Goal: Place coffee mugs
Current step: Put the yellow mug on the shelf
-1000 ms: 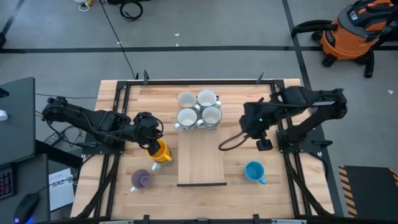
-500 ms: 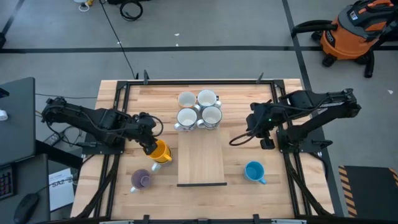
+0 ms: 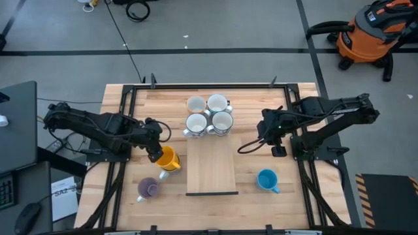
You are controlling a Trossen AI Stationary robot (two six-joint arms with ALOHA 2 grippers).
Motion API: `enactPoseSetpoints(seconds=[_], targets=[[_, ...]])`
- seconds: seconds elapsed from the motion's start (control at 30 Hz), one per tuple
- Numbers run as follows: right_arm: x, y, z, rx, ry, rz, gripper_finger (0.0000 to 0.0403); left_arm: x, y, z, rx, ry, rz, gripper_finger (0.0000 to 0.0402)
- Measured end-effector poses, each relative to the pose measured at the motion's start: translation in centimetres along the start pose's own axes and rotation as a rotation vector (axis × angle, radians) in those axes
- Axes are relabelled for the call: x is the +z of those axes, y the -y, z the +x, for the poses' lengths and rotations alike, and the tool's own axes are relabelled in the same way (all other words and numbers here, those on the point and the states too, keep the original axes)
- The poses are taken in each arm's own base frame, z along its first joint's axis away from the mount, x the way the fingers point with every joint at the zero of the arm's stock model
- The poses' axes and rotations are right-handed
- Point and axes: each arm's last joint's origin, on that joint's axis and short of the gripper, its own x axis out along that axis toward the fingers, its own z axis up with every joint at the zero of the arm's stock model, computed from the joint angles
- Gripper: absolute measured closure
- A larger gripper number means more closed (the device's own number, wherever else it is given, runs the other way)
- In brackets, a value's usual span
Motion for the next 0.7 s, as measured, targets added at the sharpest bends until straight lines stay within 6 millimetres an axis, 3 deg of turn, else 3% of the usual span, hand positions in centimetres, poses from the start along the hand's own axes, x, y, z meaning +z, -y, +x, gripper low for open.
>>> enactPoseSetpoints(seconds=[0.37, 0.7], targets=[[0.0, 0.0, 0.0, 0.001, 0.004, -0.008, 0.0304, 0.5, 1.3, 2.3, 0.054, -0.055, 0.027, 0.018], [0.1, 0.0, 0.0, 0.001, 0.007, -0.026, 0.0304, 0.6, 2.4, 3.8, 0.004, -0.143, 0.072, 0.0222]])
